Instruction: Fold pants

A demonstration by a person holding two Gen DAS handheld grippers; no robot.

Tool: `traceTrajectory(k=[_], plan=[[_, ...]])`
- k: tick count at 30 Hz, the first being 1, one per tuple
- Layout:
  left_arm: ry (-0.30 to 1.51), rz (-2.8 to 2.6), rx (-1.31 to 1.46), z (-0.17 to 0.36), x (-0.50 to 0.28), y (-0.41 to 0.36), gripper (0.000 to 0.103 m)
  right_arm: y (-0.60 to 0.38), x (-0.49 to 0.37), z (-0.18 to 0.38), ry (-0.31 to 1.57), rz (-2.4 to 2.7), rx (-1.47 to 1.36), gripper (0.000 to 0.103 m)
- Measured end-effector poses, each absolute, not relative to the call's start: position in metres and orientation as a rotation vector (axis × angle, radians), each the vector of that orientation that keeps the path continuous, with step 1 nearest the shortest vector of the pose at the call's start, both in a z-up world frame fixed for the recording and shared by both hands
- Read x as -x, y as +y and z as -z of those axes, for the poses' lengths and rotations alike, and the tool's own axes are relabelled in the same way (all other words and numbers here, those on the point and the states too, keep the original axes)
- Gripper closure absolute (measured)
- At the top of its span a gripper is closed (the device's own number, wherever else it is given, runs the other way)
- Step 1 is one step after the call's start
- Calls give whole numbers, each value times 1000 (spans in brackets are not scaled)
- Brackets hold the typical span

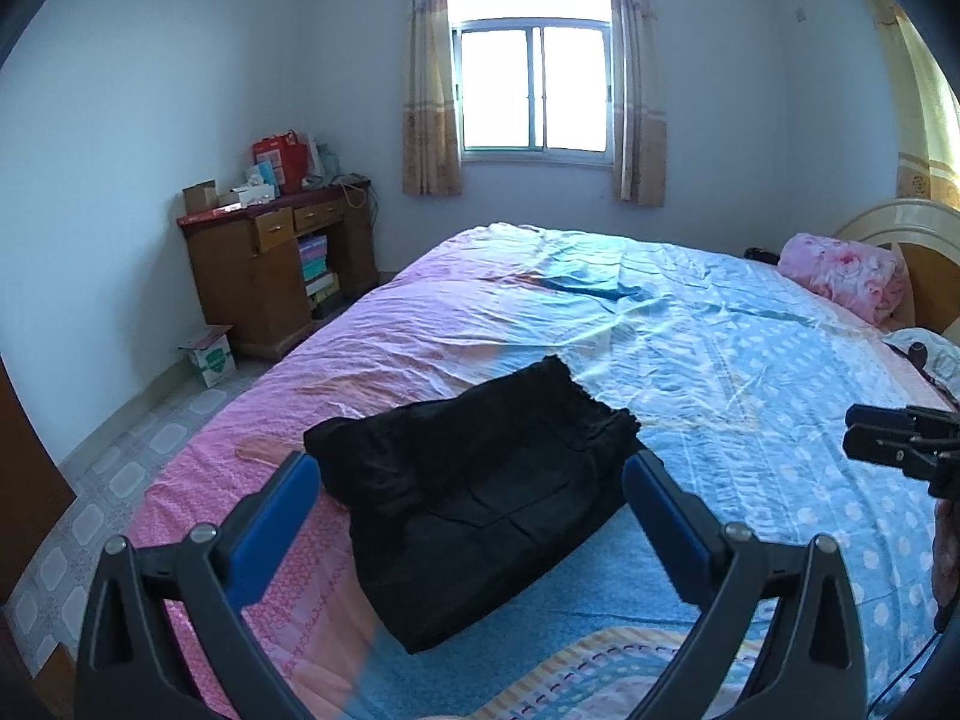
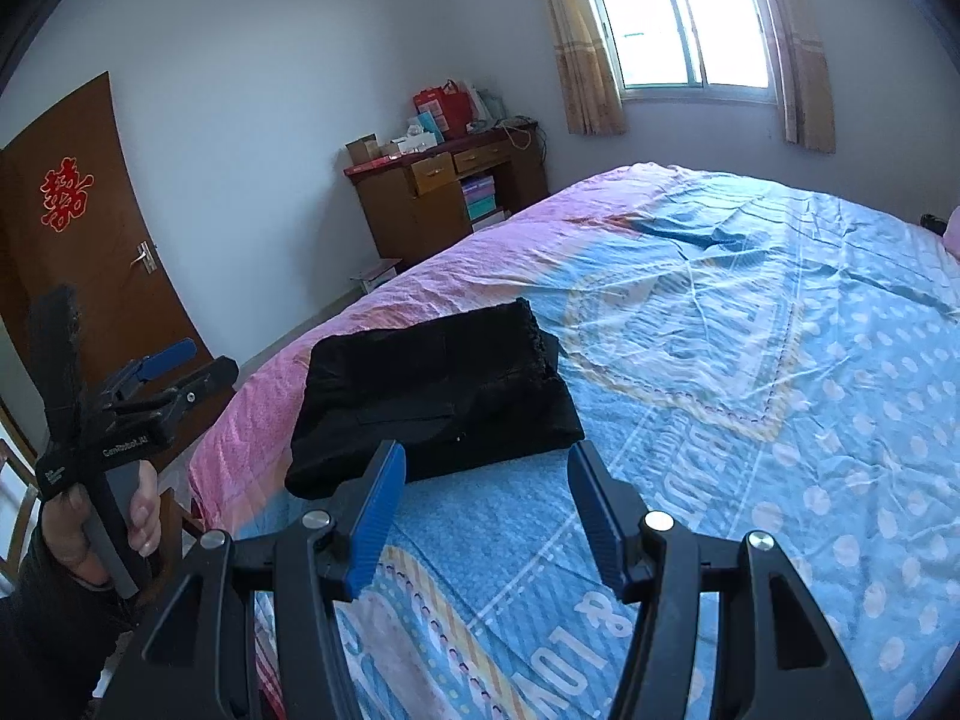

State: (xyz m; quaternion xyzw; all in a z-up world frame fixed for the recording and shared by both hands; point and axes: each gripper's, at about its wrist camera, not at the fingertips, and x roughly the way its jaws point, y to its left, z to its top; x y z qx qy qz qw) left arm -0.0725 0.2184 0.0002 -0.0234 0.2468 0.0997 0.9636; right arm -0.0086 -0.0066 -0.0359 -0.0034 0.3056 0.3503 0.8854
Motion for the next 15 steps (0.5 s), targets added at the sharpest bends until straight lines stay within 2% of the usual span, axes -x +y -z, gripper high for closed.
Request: traceTrajectory(k=[15], plan=[[508, -219, 42, 5, 74, 218, 0, -9, 13, 32, 619, -730, 12, 45]])
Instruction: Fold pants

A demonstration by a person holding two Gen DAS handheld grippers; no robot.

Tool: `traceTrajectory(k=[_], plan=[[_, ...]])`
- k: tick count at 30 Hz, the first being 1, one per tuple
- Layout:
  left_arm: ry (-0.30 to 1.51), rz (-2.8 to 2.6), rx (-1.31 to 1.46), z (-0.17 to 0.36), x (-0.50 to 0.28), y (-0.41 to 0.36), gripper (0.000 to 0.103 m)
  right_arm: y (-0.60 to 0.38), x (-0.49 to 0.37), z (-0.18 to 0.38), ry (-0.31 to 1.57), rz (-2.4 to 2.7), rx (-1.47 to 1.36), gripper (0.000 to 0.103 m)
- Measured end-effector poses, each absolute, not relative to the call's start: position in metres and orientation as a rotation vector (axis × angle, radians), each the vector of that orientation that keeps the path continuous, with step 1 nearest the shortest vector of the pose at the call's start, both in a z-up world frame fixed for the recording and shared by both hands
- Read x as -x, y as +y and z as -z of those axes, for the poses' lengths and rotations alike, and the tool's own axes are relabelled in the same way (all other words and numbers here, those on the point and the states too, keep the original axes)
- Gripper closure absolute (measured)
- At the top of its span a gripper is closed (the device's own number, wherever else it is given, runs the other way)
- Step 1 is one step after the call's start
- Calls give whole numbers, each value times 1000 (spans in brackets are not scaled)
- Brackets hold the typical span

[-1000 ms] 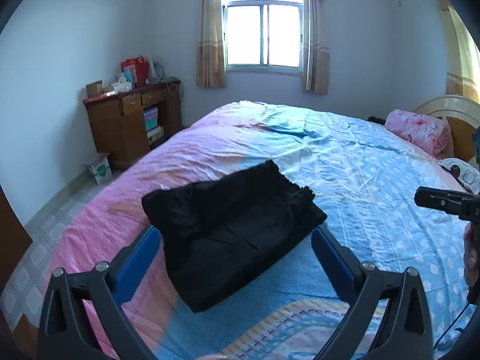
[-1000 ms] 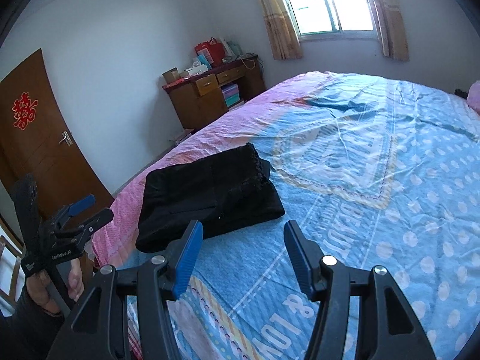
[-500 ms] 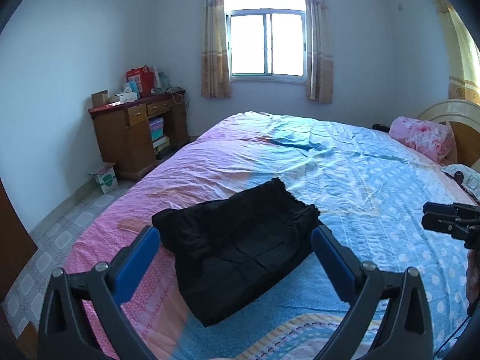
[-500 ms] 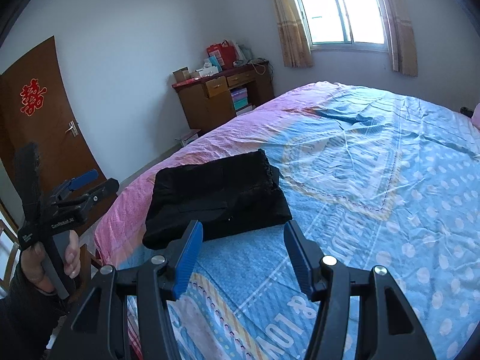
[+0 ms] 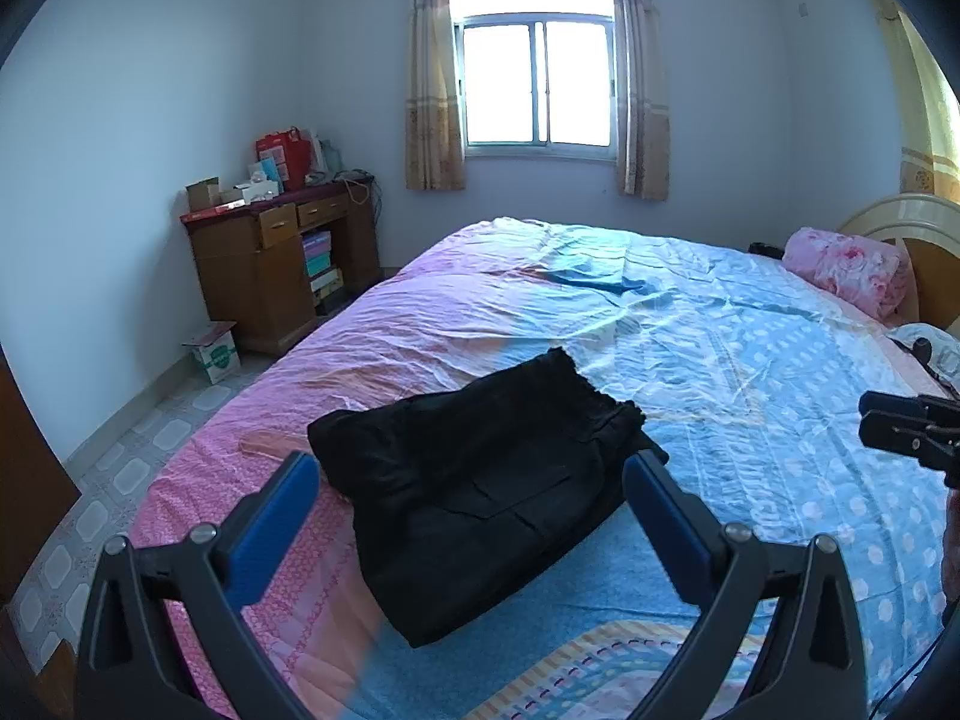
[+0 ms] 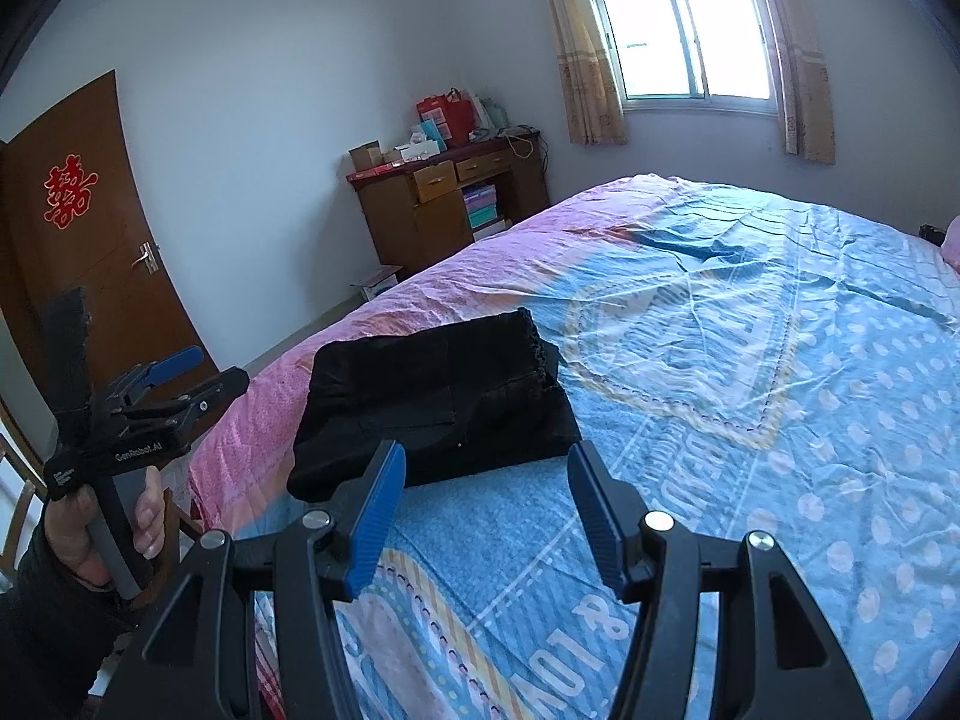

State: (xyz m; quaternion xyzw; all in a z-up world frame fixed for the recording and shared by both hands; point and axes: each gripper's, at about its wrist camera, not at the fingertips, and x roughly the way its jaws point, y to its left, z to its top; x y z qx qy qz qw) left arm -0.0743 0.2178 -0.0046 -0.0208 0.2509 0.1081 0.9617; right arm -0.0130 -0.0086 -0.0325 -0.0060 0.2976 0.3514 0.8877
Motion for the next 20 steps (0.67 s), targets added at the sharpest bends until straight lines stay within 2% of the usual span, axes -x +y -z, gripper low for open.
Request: traceTrajectory(k=[20], plan=[[472, -222, -4, 4, 78, 210, 0, -6, 33, 13, 487, -736, 62, 45]])
